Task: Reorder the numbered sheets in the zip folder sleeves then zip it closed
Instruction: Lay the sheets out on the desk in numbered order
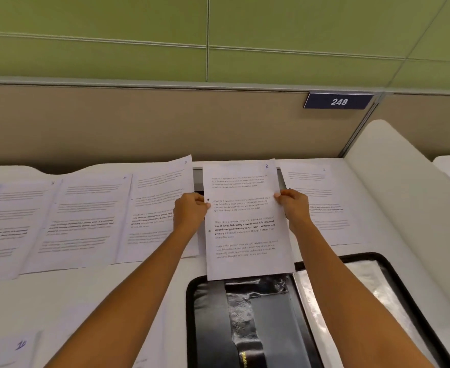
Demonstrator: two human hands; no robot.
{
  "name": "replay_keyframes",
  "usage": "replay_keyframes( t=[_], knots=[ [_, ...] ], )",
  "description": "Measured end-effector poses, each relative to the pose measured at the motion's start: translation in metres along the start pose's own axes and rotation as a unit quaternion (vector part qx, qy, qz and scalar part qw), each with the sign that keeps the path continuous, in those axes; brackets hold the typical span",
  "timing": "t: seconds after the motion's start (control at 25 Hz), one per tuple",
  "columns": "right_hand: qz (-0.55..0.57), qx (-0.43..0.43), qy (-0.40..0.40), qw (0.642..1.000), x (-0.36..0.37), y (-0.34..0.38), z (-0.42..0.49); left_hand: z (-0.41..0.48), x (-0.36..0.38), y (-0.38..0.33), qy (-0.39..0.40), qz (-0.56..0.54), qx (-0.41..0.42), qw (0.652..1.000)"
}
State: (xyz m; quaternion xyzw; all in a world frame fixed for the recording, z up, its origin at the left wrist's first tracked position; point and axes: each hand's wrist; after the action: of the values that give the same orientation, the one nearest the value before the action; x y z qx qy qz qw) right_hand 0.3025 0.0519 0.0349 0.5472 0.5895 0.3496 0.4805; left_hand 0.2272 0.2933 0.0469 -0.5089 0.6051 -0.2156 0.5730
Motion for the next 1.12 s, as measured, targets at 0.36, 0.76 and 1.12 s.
replay_keyframes(
  t=[0.36,0.76,1.12],
  knots=[
    [-0.037,0.007,0.005,0.999,0.007,-0.009,0.048,0.022,0.028,-0.017,-0.039,0.14,0.047,0.988],
    [-0.089,0.005,-0.017,0.996,0.015,-0.006,0.069,0.025,0.042,-0.01,-0.031,0.258,0.094,0.961],
    [-0.181,-0.023,-0.042,0.982,0.02,-0.012,0.066,0.023,0.06,0.004,0.015,0.415,0.158,0.896]
  ],
)
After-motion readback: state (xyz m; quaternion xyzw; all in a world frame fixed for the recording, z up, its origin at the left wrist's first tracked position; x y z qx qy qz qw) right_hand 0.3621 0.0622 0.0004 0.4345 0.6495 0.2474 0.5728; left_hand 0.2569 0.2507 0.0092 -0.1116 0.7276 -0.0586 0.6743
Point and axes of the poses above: each hand's wrist, its own z-axis towards the middle knuckle, its own x-axis out of the palm, y = z × x, and after that the axes turned 7 degrees about y, right-handed
